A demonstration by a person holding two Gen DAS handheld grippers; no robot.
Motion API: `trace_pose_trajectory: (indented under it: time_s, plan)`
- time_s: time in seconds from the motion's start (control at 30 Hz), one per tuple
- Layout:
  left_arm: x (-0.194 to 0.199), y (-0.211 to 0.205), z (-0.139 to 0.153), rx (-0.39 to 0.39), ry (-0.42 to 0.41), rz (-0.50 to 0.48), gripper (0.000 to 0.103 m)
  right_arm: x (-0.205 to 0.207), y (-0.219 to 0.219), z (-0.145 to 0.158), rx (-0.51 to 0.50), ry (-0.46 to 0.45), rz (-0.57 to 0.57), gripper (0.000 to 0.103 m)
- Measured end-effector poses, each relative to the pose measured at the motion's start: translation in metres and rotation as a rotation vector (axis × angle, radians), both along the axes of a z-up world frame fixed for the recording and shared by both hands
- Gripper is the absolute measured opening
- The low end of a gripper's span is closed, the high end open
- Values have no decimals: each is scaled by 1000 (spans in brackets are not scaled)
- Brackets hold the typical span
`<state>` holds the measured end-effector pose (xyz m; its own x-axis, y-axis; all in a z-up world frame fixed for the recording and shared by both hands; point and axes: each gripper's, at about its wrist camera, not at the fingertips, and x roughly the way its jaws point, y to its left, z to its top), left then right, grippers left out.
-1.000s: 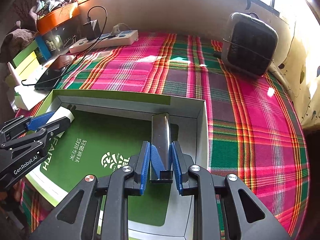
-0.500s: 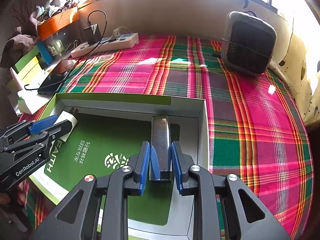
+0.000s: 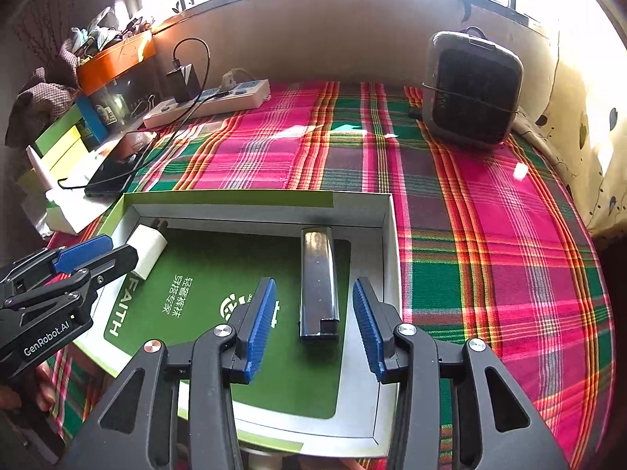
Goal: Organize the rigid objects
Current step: 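Lower both items into the tray and open both tools, then move the left tool to the blue USB case while the right tool approaches the red-capped bottle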
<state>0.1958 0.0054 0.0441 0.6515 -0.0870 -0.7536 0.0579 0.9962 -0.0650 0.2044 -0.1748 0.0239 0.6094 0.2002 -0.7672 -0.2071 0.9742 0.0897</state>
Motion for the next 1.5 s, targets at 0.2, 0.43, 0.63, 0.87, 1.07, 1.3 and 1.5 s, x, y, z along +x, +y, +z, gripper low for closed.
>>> trace_pose_trajectory:
  time_s: [0.2,0.43,0.63,0.87,1.07,1.3,1.5]
  plan:
    - [-21,5,9,-21,-19,2,41,-19,-6,10,31,-21,-16,45]
    - [-55,15,15,-62,-46,16,45,-51,-12,20,62,-49,-30,48]
    - [-88,20,13,-91,-54,9,45,-80,-16,20,95,-45,-47,51]
    - [-122,27,1,-119,-37,3,45,-113,-10,12,125,-16,-50,52]
    - [-139,32,-11,-141,-7,-5,45,-129,2,0,144,21,-53,53]
    - [-149,29,-19,-153,13,-40,45,-130,11,-8,154,55,-93,53]
    - [-151,23,-24,-160,32,-72,45,-131,15,-13,139,81,-112,53]
